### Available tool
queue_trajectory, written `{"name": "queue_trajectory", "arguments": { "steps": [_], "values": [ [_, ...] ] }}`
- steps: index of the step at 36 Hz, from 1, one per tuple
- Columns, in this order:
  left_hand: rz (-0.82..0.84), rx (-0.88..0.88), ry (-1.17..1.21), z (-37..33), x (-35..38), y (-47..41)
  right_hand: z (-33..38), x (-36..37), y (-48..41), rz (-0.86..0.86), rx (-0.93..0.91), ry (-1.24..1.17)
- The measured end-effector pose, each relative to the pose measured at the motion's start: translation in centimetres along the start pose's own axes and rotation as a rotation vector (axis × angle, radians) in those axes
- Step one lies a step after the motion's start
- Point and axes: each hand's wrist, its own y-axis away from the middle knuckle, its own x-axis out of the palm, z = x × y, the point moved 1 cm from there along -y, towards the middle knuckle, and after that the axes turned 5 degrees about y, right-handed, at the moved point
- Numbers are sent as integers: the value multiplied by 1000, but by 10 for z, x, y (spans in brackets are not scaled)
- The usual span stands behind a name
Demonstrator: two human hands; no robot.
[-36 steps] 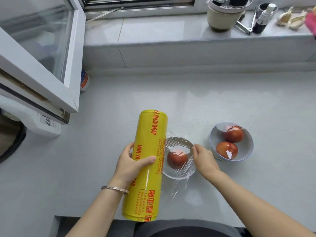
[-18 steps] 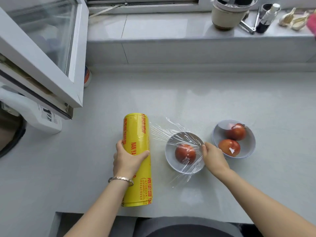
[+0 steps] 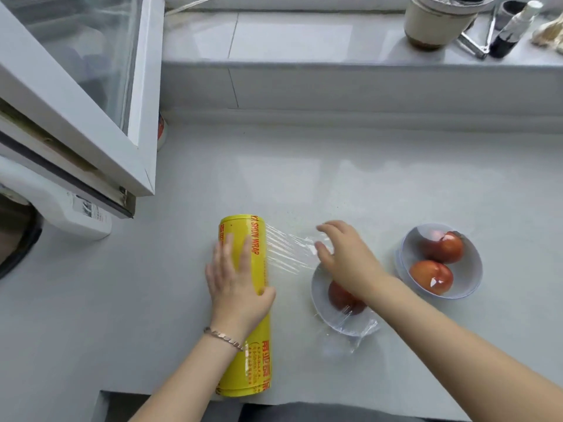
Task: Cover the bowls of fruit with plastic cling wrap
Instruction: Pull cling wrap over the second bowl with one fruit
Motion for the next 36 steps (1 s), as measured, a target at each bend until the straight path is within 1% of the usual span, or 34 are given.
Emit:
{"name": "queue_trajectory", "arguments": {
  "steps": [2, 3, 5, 6, 8, 9, 12, 15, 18, 23, 27, 32, 36],
  "values": [
    [68, 146, -85, -5, 0, -14, 10, 10, -26, 73, -45, 23],
    [99, 184, -122, -6, 0, -22, 13, 16, -38, 119, -49, 39],
    [101, 229, -194, -10, -1, -37, 17, 27, -56, 240, -33, 49],
    [70, 250, -208, -10, -1, -45, 19, 32, -63, 304, -11, 32],
    [68, 263, -223, -9, 1, -58, 22, 39, -71, 405, 39, -53],
    [62, 276, -244, -8, 3, -64, 23, 42, -73, 430, 57, -102],
    [-22, 354, -289, -9, 4, -76, 24, 45, -75, 410, 53, -151],
    [-57, 428, -330, -8, 8, -86, 25, 43, -73, 376, -9, -155],
    [-68, 507, -338, -7, 15, -91, 25, 40, -69, 330, -81, -79],
    [-44, 504, -251, -9, 12, -90, 22, 41, -62, 254, -155, 191],
    [-45, 481, -218, -6, 11, -91, 26, 40, -58, 200, -189, 212],
    [-55, 435, -163, -5, 13, -92, 31, 47, -57, 154, -104, 201],
    [-34, 406, -122, -8, 16, -92, 32, 53, -57, 177, 12, 157]
  ]
}}
